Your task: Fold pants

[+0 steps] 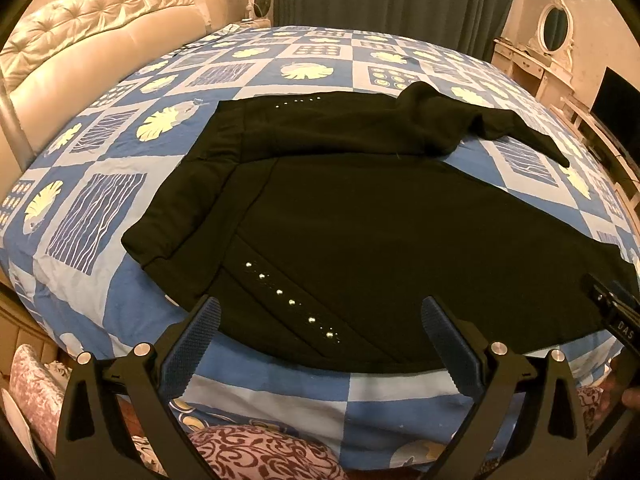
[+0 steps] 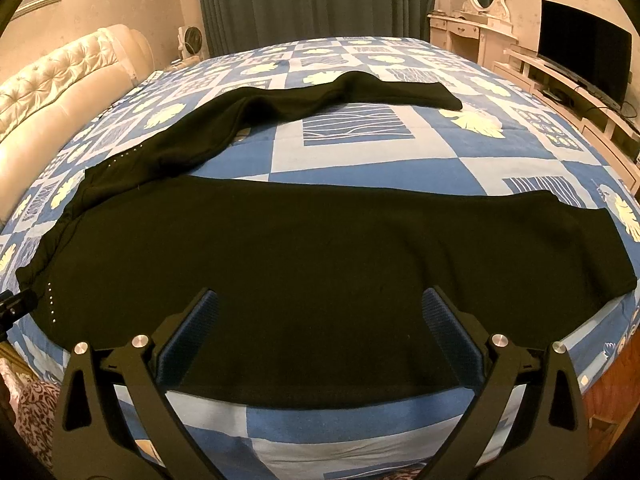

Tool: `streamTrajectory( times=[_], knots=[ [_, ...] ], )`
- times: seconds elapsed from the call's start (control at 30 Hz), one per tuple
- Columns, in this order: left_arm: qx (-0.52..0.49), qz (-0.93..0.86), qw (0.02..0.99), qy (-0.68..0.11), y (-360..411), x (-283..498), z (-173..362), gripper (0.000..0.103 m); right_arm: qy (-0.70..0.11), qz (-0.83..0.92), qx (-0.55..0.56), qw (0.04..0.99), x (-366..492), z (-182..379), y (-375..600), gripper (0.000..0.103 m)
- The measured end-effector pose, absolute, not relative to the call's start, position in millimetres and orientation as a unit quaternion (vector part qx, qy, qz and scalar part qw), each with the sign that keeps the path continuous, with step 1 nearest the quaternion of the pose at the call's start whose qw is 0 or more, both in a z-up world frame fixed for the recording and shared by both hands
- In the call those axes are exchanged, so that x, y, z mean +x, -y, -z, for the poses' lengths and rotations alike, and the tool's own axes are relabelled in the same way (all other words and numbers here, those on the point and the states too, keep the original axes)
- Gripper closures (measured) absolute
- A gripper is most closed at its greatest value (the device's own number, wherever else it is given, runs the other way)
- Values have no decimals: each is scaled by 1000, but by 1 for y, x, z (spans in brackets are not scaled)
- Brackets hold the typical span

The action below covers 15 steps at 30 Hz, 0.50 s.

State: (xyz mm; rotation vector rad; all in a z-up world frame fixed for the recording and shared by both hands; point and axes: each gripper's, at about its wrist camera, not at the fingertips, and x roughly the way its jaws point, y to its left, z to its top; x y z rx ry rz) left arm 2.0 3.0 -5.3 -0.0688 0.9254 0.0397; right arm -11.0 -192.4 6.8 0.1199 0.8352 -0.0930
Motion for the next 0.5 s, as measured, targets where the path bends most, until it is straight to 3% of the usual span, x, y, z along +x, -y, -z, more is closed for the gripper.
streamTrajectory(
  times=[0.5],
  knots=[
    [-70,-10,899,-433,-6,1,-2,4,-411,41,63,909,-10,-4,193,2]
  ],
)
